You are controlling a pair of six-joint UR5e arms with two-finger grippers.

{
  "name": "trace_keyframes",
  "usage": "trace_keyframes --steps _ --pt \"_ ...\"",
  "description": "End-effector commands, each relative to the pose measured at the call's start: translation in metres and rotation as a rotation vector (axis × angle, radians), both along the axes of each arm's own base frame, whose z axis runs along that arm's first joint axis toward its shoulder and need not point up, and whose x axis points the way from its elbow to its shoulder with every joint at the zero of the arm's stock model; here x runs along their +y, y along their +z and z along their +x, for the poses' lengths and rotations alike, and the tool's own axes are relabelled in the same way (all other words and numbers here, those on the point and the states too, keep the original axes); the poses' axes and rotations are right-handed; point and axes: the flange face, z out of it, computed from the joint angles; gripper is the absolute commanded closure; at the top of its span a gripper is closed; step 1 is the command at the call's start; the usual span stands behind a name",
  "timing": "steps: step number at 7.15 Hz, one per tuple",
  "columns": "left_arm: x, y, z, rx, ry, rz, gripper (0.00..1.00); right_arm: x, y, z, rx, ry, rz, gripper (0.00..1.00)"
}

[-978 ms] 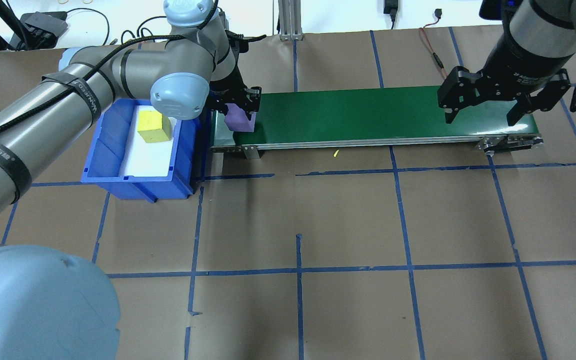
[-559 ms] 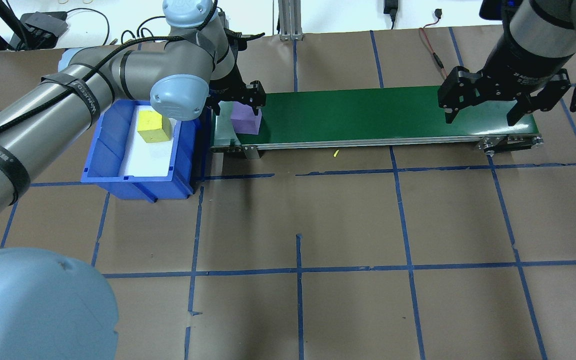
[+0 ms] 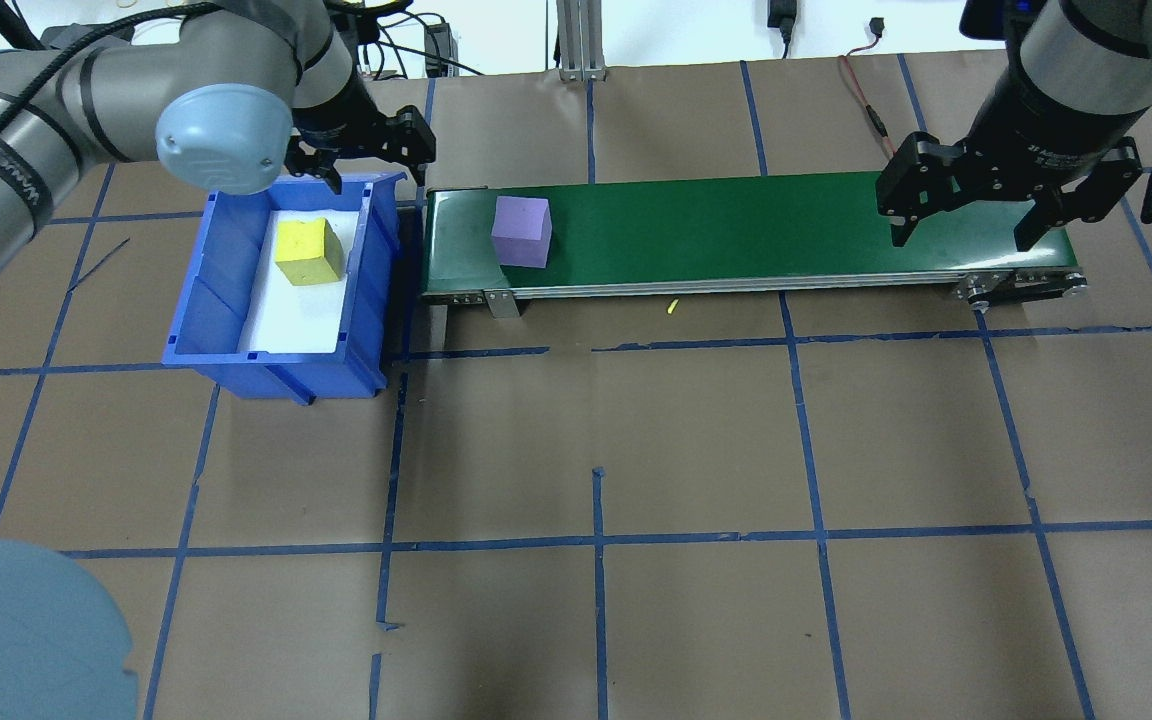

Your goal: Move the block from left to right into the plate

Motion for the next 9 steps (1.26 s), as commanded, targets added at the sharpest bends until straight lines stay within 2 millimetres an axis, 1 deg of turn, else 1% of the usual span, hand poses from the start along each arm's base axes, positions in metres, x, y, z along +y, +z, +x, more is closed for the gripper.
trace_keyframes --steps 1,3,4,5,6,7,8,9 --pt "-0.017 -0.039 0.09 0.007 0.102 0.067 0.0 0.0 0.0 0.0 0.0 -0.001 0.001 0.0" --pt "-0.018 -0.069 0.094 0.008 0.068 0.11 0.0 0.0 -0.001 -0.001 0.0 -0.002 0.001 0.0" --pt "-0.021 -0.09 0.095 0.01 0.077 0.11 0.01 0.0 -0.001 0.0 0.0 -0.001 0.001 0.0" --pt "-0.026 -0.102 0.096 0.006 0.071 0.092 0.02 0.0 0.0 0.0 0.0 -0.001 0.001 0.0" --pt "-0.031 -0.12 0.097 0.006 0.069 0.095 0.03 0.0 -0.001 0.0 0.0 -0.001 0.0 0.0" --pt "-0.029 -0.128 0.097 -0.001 0.067 0.11 0.2 0.0 -0.001 -0.001 0.0 -0.002 0.003 0.0" --pt "-0.027 -0.132 0.101 -0.039 0.05 0.123 0.41 0.0 -0.001 0.0 0.0 -0.001 0.003 0.0" --pt "-0.027 -0.124 0.101 -0.044 0.014 0.112 0.65 0.0 -0.001 -0.001 0.0 -0.001 0.003 0.0"
